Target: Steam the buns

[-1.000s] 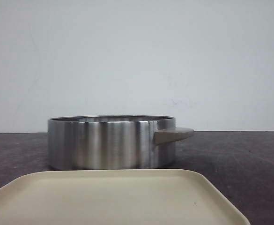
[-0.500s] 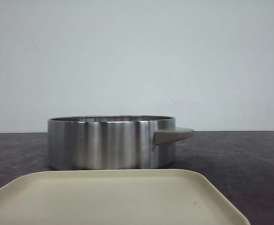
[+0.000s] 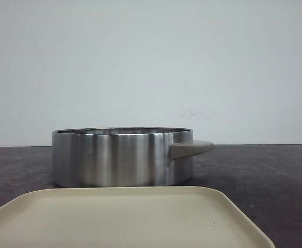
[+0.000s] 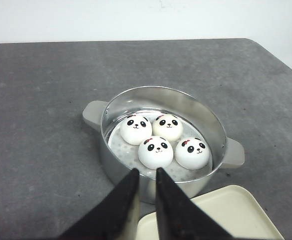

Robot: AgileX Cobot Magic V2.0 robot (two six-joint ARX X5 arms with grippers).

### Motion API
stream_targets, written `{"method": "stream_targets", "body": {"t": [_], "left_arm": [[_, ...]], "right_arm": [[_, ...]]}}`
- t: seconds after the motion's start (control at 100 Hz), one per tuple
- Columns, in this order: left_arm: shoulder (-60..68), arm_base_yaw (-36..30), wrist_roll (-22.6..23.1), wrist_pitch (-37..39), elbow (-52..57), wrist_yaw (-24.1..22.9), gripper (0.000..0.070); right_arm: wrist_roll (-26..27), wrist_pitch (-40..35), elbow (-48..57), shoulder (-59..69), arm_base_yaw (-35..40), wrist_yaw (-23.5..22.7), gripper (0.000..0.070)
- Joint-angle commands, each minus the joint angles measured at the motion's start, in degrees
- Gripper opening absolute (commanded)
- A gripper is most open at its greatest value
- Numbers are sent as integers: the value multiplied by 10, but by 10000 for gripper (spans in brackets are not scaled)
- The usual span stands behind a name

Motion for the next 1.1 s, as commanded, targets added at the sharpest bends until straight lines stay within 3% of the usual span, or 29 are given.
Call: {"method": "stream_targets", "body": {"t": [0.0, 0.13, 0.31, 0.42, 0.71, 0.86, 0.94, 1.09], "left_arm": [[2, -4, -1, 6, 7, -1, 26], [2, -4, 0, 6, 7, -1, 26], [2, -4, 0, 6, 7, -1, 26], [2, -4, 0, 6, 7, -1, 26], [2, -4, -1, 6, 7, -1, 26], [2, -4, -1, 6, 7, -1, 26], [2, -4, -1, 6, 7, -1, 26], [2, -4, 0, 6, 7, -1, 26]], "right_arm": [[-15, -36, -1, -22, -17, 16, 8], [-14, -48, -52, -77, -95, 53, 8], [-15, 102, -219, -164, -222, -13, 8], [-14, 144, -310, -231, -271, -18, 8], [-12, 140, -440, -345, -337, -32, 7], [-12, 51, -440, -367, -341, -46, 8], [-13, 14, -440, -367, -340, -76, 8], [-14, 21, -440, -367, -331, -114, 8]]}}
